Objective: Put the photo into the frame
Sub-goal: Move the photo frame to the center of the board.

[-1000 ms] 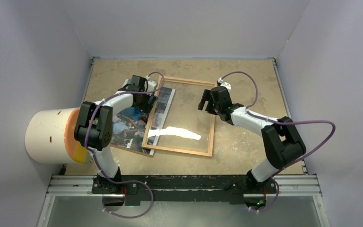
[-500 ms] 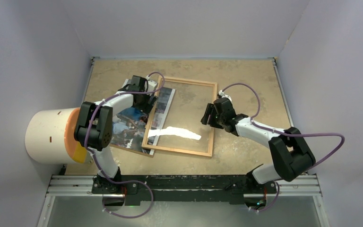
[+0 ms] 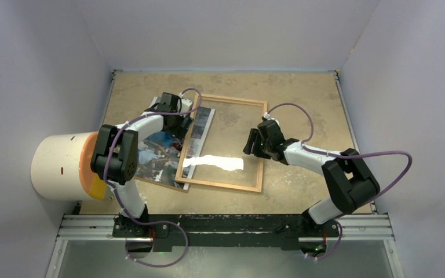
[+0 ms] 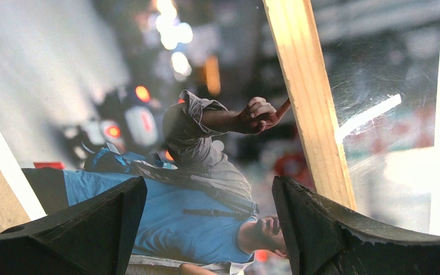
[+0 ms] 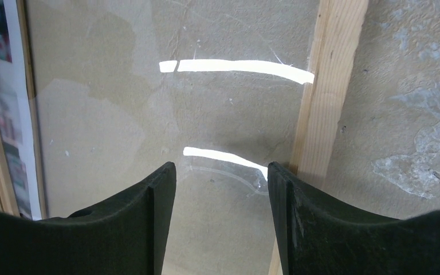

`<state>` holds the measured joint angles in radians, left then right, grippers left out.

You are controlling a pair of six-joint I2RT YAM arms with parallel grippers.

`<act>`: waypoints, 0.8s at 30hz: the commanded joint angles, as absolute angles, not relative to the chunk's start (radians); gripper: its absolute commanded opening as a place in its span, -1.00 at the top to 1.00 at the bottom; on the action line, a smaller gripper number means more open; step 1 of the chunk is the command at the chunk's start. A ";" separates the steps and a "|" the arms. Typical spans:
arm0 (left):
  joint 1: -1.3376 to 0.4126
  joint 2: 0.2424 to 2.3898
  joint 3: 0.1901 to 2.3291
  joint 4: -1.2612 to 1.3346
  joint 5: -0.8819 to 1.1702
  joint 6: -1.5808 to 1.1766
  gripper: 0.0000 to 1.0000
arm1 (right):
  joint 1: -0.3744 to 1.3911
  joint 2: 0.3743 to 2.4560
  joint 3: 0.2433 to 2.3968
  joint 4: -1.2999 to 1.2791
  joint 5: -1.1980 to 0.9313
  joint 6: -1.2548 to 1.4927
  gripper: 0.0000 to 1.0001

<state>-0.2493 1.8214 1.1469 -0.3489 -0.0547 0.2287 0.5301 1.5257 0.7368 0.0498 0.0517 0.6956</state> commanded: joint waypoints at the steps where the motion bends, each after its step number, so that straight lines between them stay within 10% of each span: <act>1: -0.259 1.827 1.115 -0.376 -0.044 0.244 -0.72 | 0.531 1.529 0.770 0.003 0.071 0.690 -0.24; 24: -0.366 1.892 1.244 -0.406 -0.062 0.242 -0.72 | 0.245 1.310 0.853 -0.131 -0.033 0.658 -0.51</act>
